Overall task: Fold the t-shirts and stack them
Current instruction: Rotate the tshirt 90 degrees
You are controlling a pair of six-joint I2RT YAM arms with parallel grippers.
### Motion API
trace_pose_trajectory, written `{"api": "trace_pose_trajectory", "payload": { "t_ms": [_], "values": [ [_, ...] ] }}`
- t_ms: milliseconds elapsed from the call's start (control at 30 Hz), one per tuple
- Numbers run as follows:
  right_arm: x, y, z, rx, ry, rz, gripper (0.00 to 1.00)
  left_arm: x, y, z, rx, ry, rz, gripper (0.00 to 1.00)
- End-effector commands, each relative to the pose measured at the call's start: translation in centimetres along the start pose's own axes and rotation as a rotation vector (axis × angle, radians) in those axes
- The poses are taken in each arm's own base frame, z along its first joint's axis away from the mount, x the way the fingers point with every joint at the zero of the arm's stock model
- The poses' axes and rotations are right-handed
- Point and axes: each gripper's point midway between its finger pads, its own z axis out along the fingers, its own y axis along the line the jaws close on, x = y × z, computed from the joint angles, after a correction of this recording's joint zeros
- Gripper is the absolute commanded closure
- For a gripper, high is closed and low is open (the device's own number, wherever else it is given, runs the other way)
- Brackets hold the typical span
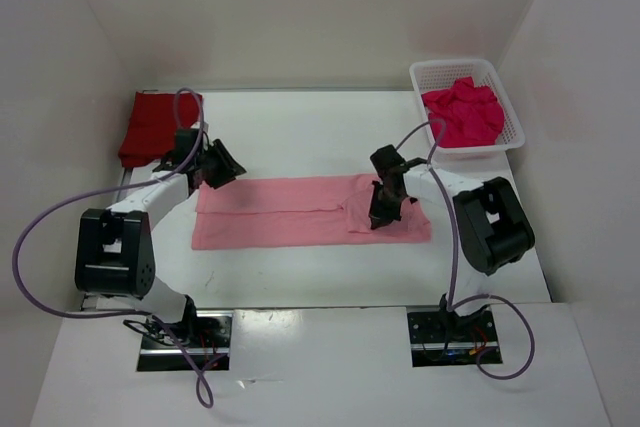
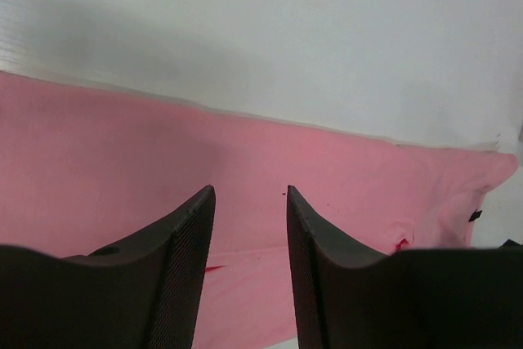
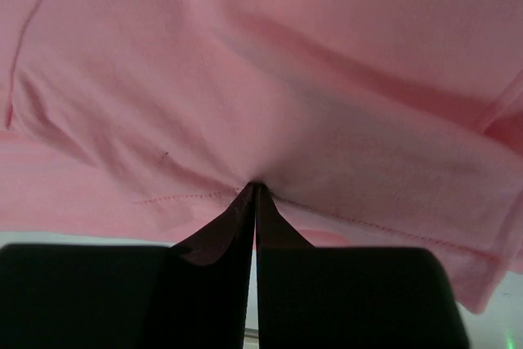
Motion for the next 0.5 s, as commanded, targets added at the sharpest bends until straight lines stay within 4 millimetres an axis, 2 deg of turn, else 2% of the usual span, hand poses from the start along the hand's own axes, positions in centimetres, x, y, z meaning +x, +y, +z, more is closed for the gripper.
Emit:
{"api": "trace_pose_trajectory", "payload": {
  "t_ms": [0, 100, 133, 167, 200, 233, 300, 333, 367, 400, 433, 467],
  "values": [
    [2.1, 0.0, -0.6, -0.035, 0.016, 0.011, 0.95, 1.0, 0.7, 1.6, 0.004, 0.032, -0.019, 0.52],
    [2.2, 0.2, -1.6, -0.058, 0.003, 0.009, 0.95, 1.2, 2.6, 2.7, -0.024, 0.06, -0.07, 0.52],
    [1.1, 1.0, -2.8, -0.085, -0.046, 0.005, 0.92, 1.2, 3.1, 2.8, -0.027, 0.068, -0.082, 0.52],
    [0.9, 1.2, -3.5, -0.09, -0.053, 0.004, 0.9, 1.4, 3.9, 3.2, -0.044, 0.077, -0.105, 0.52],
    [0.0, 1.3, -4.0, -0.095, -0.067, 0.02, 0.83, 1.4, 4.2, 3.3, -0.046, 0.085, -0.115, 0.52],
    [-1.6, 2.1, -5.3, -0.126, -0.115, 0.016, 0.79, 2.0, 4.6, 3.5, -0.05, 0.112, -0.141, 0.52],
    [-3.9, 2.7, -6.2, -0.153, -0.167, 0.039, 0.77, 2.1, 5.8, 3.4, -0.072, 0.123, -0.195, 0.52],
    [-4.4, 3.0, -6.1, -0.16, -0.176, 0.038, 0.77, 2.4, 6.6, 3.3, -0.086, 0.128, -0.209, 0.52],
    [-5.4, 2.9, -5.1, -0.149, -0.183, 0.049, 0.79, 2.9, 8.3, 3.1, -0.123, 0.138, -0.264, 0.52],
    [-6.1, 3.0, -4.5, -0.139, -0.196, 0.061, 0.87, 3.0, 9.0, 2.9, -0.131, 0.141, -0.298, 0.52],
    [-6.3, 2.3, -2.6, -0.103, -0.178, 0.075, 0.9, 3.0, 9.5, 2.4, -0.129, 0.14, -0.338, 0.52],
    [-7.2, 2.0, -1.7, -0.094, -0.188, 0.087, 0.93, 2.8, 10.7, 1.9, -0.138, 0.126, -0.381, 0.52]
  ]
}}
